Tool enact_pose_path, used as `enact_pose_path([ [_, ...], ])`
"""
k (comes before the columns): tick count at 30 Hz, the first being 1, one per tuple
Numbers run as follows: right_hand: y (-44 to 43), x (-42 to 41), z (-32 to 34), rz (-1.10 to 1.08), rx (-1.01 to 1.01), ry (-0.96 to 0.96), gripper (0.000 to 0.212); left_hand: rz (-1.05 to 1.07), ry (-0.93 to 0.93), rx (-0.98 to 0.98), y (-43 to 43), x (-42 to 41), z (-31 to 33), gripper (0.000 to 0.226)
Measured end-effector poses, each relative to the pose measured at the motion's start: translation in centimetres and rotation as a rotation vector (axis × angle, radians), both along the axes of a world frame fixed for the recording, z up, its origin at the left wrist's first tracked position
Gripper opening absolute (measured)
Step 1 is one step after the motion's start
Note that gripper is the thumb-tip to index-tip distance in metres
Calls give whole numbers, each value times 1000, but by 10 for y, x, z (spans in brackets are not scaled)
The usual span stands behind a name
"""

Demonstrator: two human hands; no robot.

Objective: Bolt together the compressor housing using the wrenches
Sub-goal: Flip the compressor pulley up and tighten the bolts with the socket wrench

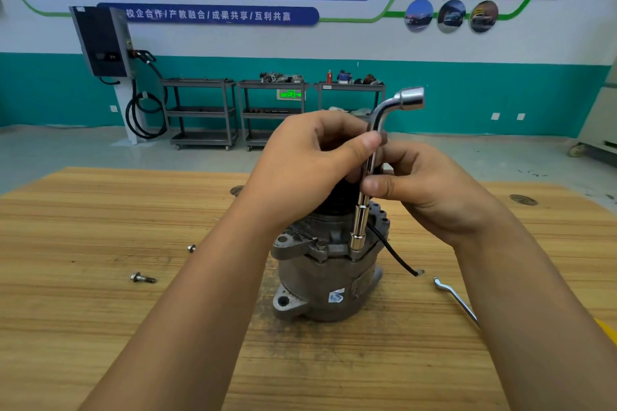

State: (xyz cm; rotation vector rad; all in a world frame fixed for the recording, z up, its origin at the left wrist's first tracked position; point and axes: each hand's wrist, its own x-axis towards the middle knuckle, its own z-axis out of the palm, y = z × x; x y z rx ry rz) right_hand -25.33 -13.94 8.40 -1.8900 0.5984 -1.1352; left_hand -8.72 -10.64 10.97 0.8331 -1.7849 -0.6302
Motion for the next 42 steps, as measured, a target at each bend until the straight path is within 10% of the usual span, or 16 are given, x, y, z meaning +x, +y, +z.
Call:
enact_pose_path([
  [6, -1, 2, -1, -25, -5, -8, 47, 35, 27, 9, 0, -1, 1, 8],
  [13, -1, -1, -1, -3, -5, -12, 11, 18, 10, -7, -1, -1, -1, 12],
  [17, 0, 2, 0, -51, -34, -13, 63, 36, 62, 0, -1, -1, -1, 5],
  [25, 0, -3, 1, 7, -14, 3, 14, 57, 10, -28, -1, -2, -1, 11],
  [30, 0, 0, 0, -48, -19, -12, 83, 100, 42, -30, -1, -4, -1, 7],
  [36, -1, -2, 0, 2, 2, 3, 24, 122, 1, -43, -1, -3, -1, 14],
  [42, -2, 1, -1, -33, -23, -21, 46, 129, 11, -36, 1, -7, -1, 13],
])
